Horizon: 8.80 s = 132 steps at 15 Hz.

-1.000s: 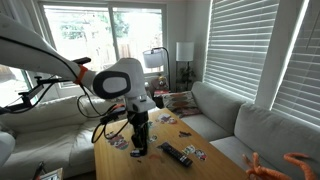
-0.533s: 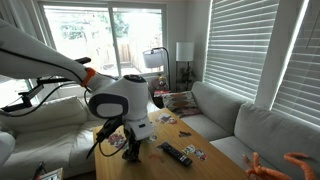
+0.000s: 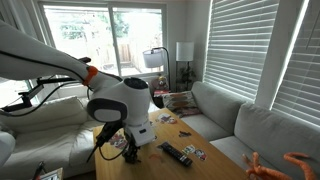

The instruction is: Turn the blue toy car over

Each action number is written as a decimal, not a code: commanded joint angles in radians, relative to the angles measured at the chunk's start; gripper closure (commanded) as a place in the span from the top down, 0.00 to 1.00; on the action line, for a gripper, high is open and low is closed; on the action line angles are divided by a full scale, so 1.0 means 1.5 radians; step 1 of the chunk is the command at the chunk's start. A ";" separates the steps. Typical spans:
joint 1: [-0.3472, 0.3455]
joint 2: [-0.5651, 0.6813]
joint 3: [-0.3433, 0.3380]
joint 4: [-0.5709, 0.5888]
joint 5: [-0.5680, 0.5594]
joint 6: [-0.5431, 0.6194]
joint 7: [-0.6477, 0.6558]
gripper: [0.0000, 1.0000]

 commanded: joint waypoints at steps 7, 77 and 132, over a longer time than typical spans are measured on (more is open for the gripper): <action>-0.011 0.000 -0.013 0.015 0.019 -0.041 -0.048 1.00; -0.124 0.439 -0.119 0.384 0.385 -0.663 -0.048 1.00; -0.085 0.368 -0.116 0.295 0.350 -0.515 0.044 0.66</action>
